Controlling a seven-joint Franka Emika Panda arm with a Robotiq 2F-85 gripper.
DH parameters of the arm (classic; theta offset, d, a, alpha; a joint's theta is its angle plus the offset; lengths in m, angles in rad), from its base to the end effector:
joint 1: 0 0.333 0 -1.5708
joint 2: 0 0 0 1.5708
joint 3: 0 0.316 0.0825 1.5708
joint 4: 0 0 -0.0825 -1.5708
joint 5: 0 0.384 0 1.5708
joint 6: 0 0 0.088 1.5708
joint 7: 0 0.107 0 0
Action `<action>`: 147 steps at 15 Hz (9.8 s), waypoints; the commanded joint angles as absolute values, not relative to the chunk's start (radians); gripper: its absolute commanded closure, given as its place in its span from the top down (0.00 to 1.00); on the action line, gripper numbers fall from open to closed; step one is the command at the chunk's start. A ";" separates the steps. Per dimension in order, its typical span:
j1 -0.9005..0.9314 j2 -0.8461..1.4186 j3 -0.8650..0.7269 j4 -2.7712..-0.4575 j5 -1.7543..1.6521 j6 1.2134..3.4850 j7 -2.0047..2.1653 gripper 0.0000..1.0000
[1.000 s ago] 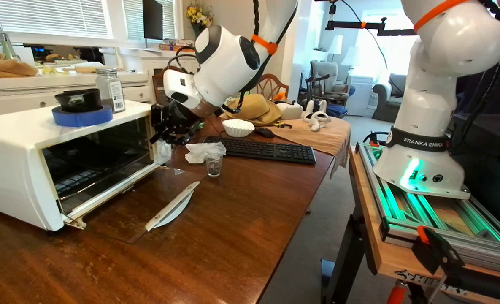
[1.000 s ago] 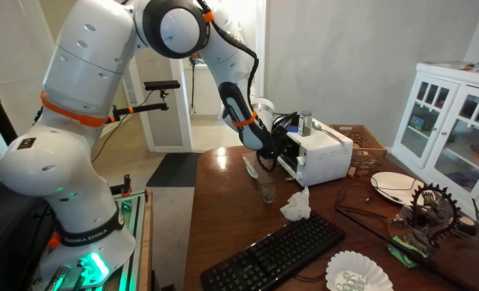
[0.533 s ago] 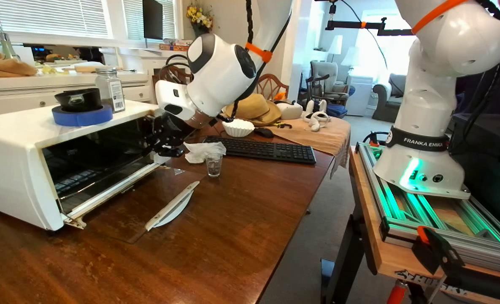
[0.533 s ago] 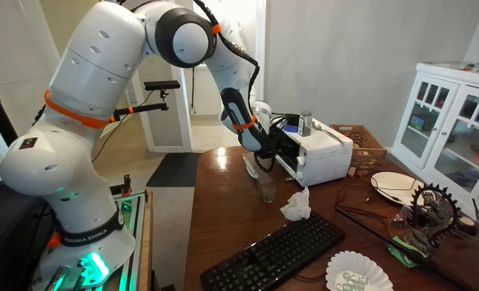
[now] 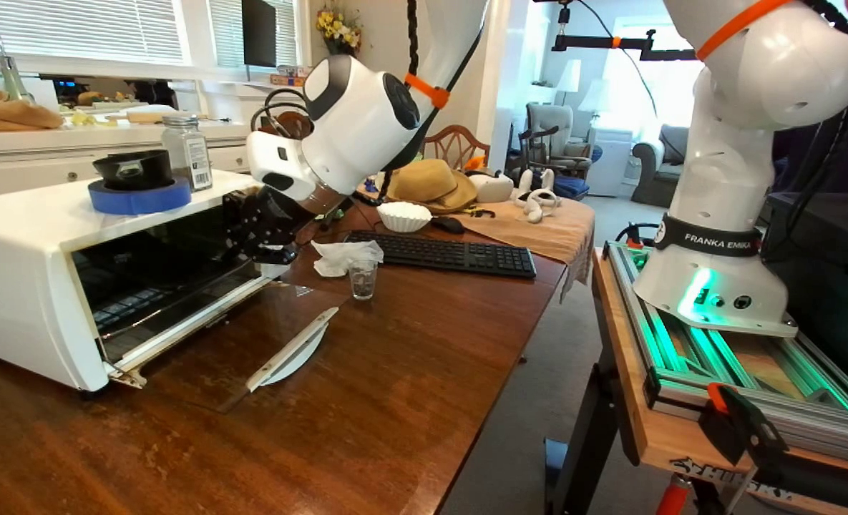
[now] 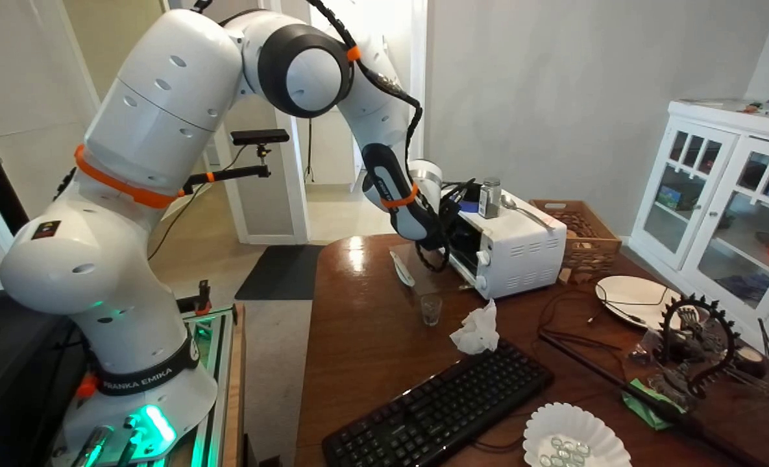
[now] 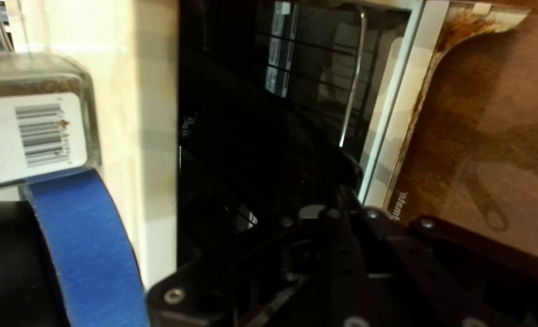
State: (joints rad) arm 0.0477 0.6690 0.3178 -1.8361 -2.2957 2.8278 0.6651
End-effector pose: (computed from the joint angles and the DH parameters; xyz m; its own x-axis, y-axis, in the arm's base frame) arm 0.5613 0.2475 0.1720 -0.1768 0.9840 -0.0208 0.6449 0.1318 0.7528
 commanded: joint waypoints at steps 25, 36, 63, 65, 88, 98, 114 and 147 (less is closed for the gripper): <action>0.110 0.659 0.282 -1.846 -2.159 2.707 0.577 0.00; 0.124 0.597 0.297 -2.043 -2.005 2.510 0.636 0.00; 0.112 0.725 0.330 -1.789 -2.101 2.691 0.566 0.00; 0.110 0.746 0.352 -1.749 -2.204 2.716 0.642 0.00; 0.218 0.603 0.343 -2.049 -2.006 2.318 0.628 0.00; 0.225 0.508 0.372 -2.065 -2.214 2.410 0.649 0.00; 0.098 0.558 0.426 -2.020 -2.395 2.759 0.845 0.00; 0.100 0.568 0.323 -2.036 -1.961 2.690 0.608 0.00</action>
